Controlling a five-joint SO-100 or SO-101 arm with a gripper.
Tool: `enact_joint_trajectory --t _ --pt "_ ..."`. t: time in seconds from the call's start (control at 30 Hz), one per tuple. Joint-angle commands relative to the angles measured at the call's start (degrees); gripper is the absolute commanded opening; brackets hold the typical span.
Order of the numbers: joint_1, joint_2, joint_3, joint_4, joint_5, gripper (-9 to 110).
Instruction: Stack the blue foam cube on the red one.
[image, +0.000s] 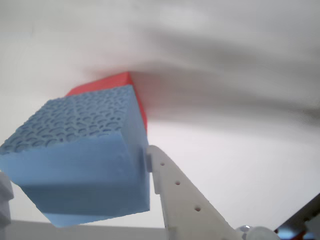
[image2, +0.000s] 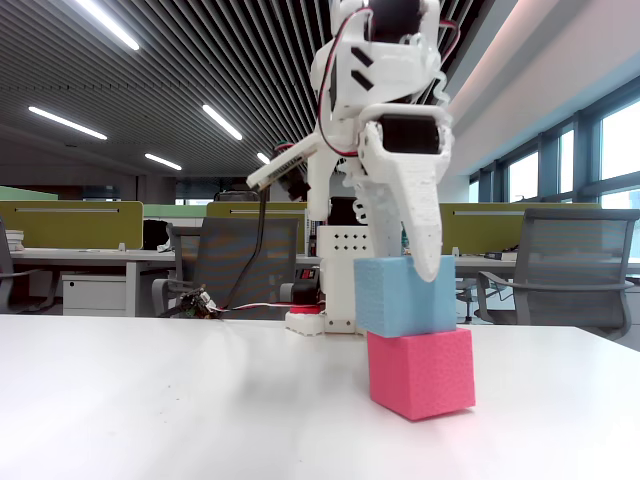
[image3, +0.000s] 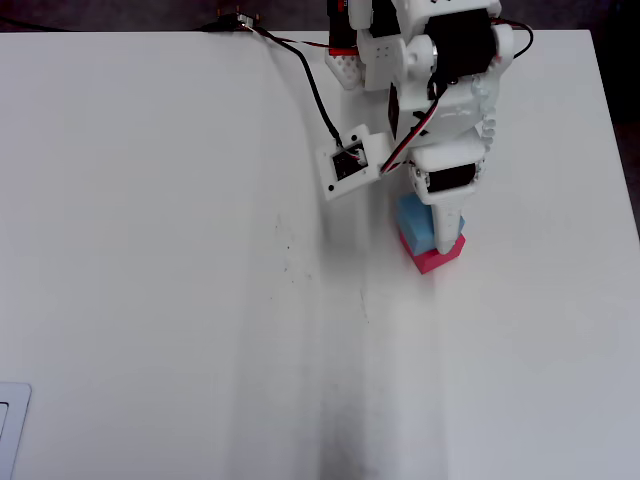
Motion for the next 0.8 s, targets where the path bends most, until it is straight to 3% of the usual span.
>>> enact_joint_trajectory --t 0.0,0.4,0.77 --pt "0.4 2.9 -1.3 0.6 0.1 40" --pt "0.6 11.7 -1.2 2.6 0.1 40" --pt "7.2 33.7 5.4 2.6 1.9 31"
